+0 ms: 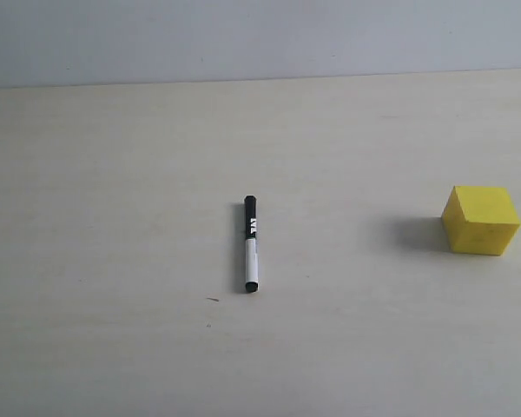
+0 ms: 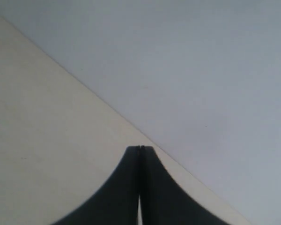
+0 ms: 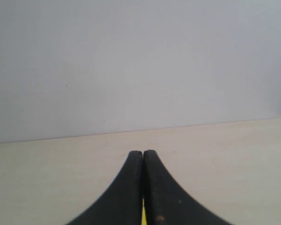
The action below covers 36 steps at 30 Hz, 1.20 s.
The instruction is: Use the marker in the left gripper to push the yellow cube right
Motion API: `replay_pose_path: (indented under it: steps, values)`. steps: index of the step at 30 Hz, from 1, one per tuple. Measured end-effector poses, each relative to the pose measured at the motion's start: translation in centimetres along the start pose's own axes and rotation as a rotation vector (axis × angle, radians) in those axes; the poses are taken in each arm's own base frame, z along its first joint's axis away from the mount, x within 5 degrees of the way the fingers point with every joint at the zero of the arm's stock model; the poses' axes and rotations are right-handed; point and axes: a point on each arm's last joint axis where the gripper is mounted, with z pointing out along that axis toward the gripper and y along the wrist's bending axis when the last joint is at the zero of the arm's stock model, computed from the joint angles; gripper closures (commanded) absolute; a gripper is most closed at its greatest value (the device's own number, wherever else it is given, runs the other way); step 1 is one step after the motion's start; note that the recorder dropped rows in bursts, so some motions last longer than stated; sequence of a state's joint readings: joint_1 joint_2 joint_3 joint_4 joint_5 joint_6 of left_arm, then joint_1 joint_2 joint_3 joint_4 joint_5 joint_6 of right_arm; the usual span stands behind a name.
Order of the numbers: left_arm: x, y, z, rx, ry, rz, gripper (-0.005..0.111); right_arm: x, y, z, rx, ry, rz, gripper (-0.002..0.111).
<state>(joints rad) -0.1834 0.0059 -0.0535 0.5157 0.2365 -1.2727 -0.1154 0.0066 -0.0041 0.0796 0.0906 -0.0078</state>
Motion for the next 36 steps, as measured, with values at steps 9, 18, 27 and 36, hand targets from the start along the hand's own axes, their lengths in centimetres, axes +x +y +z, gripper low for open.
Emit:
replay_pose_path:
  steps: [9, 18, 27, 36]
  values:
    - [0.1, 0.2, 0.0, -0.014, -0.005, 0.034, 0.107, 0.0, 0.0, 0.0, 0.000, 0.000, 0.000, 0.108]
    - [0.9, 0.6, 0.3, 0.008, 0.008, 0.170, 0.107, 0.0, 0.0, 0.0, 0.000, 0.000, 0.000, 0.108]
    - [1.3, 0.4, 0.3, 0.034, 0.016, 0.617, 0.107, 0.0, 0.0, 0.0, 0.000, 0.000, 0.000, 0.108]
    - [1.7, 1.2, 0.3, -0.058, 0.082, 0.672, 0.107, 0.0, 0.0, 0.0, 0.000, 0.000, 0.000, 0.108]
